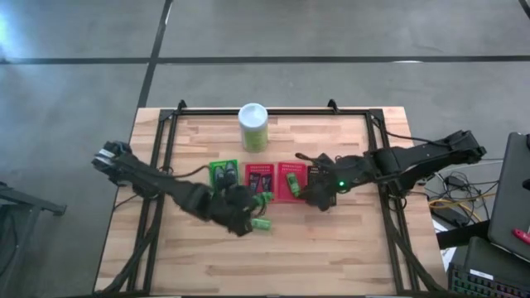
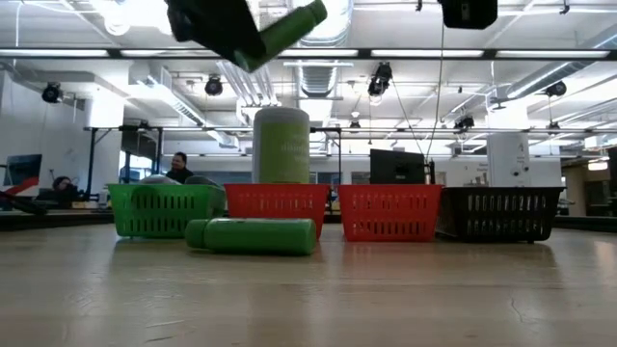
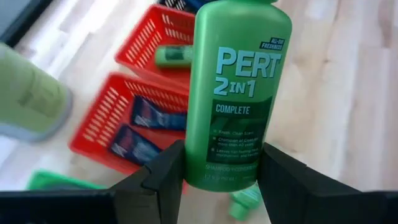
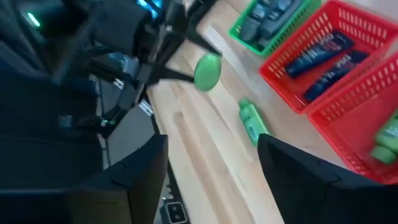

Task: Pick & Place Travel size toiletries
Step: Put the bottom green shampoo into the left red bin

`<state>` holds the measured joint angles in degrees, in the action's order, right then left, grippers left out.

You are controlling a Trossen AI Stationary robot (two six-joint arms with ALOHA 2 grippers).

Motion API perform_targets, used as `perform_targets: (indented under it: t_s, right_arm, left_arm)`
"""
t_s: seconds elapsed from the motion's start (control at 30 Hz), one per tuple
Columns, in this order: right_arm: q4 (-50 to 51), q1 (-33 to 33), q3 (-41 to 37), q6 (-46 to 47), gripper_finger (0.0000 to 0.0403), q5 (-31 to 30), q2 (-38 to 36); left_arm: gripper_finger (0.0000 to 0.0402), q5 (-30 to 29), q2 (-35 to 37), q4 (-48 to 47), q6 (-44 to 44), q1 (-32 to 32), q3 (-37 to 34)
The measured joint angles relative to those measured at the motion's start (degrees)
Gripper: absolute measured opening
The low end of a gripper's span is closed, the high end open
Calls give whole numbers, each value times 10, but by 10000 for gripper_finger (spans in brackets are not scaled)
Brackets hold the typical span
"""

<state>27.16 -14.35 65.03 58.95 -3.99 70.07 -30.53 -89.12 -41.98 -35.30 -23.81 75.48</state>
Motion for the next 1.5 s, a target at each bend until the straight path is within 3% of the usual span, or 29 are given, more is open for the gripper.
perform_targets:
  t_s: [0.23,0.33,0.47,0.6,0.77,1.03,1.5]
  right_arm:
    - [0,1,-10,37,266,-11,23]
    - [-3,1,-10,38,277,-55,25]
    - [-2,2,3,29,293,-125,25]
    - [-7,2,16,16,307,-156,30]
    - [-5,3,20,19,318,-168,55]
    - [-7,3,47,6,326,-204,73]
    - [-14,28,45,39,283,-215,81]
  left_arm:
    - [177,22,0,69,118,61,0]
    - [177,37,0,101,129,72,0]
    - [177,51,0,137,41,96,0]
    - [177,85,0,196,-43,124,0]
    - [177,90,0,261,-32,134,0]
    - [177,105,1,261,-52,138,0]
    - [177,111,1,296,-42,140,-2]
